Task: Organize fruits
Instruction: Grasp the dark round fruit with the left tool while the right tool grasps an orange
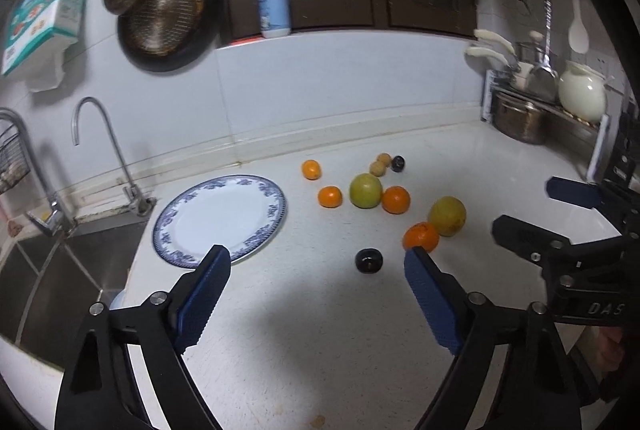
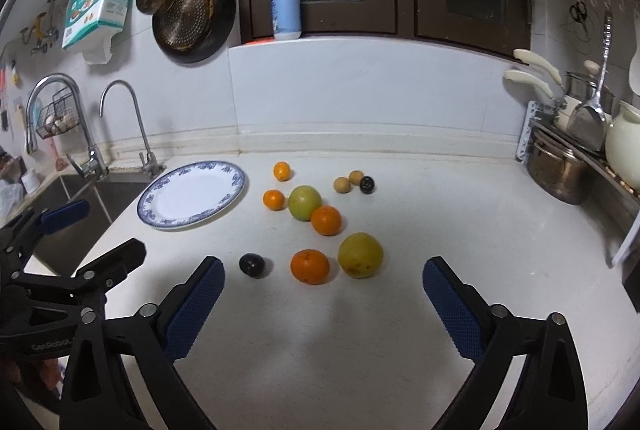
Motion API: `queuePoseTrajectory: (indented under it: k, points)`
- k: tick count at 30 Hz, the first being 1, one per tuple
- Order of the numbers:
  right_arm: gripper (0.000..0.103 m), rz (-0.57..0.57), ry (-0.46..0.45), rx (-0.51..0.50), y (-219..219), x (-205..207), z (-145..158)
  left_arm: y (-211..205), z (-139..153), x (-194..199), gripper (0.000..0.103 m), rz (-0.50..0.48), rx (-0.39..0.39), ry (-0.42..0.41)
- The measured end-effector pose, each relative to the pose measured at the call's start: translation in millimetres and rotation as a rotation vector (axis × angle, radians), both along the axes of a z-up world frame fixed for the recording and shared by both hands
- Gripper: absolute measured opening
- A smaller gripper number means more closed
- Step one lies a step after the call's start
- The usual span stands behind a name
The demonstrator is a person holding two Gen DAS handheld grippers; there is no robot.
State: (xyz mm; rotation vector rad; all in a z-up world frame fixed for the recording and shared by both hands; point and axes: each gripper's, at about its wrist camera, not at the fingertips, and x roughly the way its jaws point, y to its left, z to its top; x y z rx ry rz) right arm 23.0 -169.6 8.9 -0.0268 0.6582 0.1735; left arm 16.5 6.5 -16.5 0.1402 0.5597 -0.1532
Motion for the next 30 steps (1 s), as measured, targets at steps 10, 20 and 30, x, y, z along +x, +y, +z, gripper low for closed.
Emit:
queuePoseTrajectory:
  k: [10,20,30]
  points:
    - [0.078,0.010,0.088,0.021,5.4,21.7,-24.7,-10.8,-22.1,27.0,0.075,-0.188,0.067,0.039]
    - [0.067,0.054,0.170,-0.011,16.6,43.6,-57.8,-17.8,-49.7,61.2,0.064,-0.304,0.064,0.128]
    - [0.057,0.111,0.267,-0.008,14.5,74.6,-89.4,-32.4,-69.9,90.8,0.058,-0.430,0.123,0.172]
